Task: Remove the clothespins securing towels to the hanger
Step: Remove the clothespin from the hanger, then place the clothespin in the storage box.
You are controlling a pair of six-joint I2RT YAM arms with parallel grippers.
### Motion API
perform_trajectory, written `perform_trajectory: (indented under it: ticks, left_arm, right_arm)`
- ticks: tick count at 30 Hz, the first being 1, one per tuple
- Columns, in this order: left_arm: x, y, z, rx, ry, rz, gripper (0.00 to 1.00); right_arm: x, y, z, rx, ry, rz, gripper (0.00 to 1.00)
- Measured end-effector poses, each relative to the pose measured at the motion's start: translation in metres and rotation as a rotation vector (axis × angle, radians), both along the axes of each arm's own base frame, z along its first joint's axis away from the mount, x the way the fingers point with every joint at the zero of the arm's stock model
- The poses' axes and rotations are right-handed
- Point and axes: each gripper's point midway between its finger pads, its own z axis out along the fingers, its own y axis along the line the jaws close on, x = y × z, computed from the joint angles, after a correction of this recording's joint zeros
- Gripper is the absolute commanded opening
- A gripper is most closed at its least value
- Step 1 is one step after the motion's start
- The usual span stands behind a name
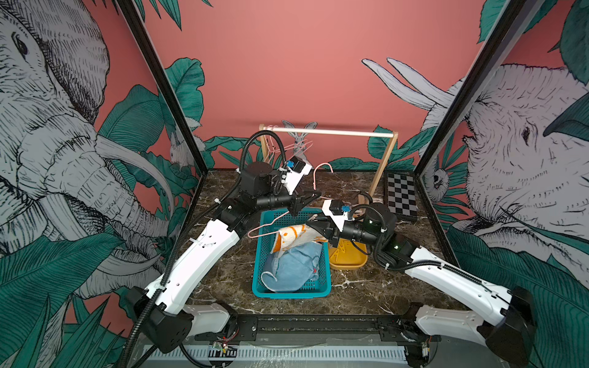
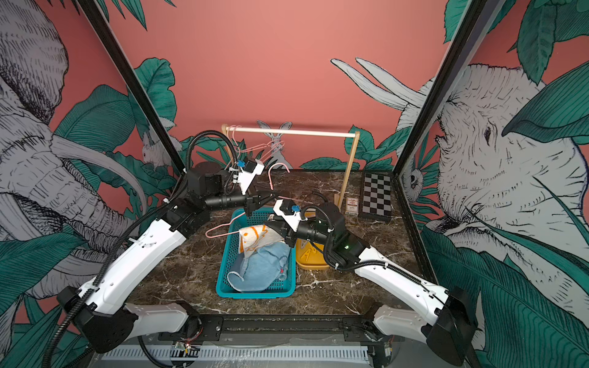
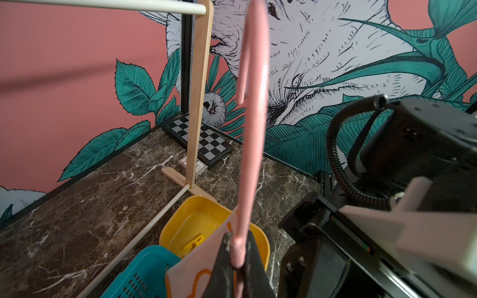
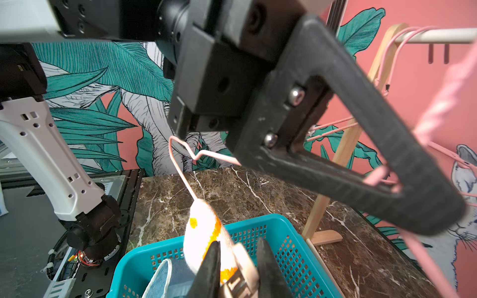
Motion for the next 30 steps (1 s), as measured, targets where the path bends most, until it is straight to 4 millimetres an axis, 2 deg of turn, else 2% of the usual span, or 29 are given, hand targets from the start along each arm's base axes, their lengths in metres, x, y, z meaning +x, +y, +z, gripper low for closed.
perform_trajectory:
  ticks: [6, 16, 25, 30]
  left_arm:
    - [-0.006, 0.005, 0.007, -0.003, -0.022, 0.003, 0.00]
    - [-0.001, 0.009, 0.002, 0.021, -0.021, 0.039, 0.00]
    - [-0.008, 0.024, 0.020, 0.011, -0.087, 0.095, 0.00]
    - [-0.009, 0.029, 0.022, 0.016, -0.096, 0.118, 0.00]
  right_arm:
    - [0.000, -0.011, 0.006, 0.014, -0.017, -0.048, 0.12]
    - [0.007, -0.029, 0.015, 0.024, -0.037, -0.155, 0.12]
    - [0.015, -0.070, -0.005, -0.027, -0.011, -0.355, 0.12]
    - [0.024, -0.094, -0.031, -0.086, 0.027, -0.481, 0.13]
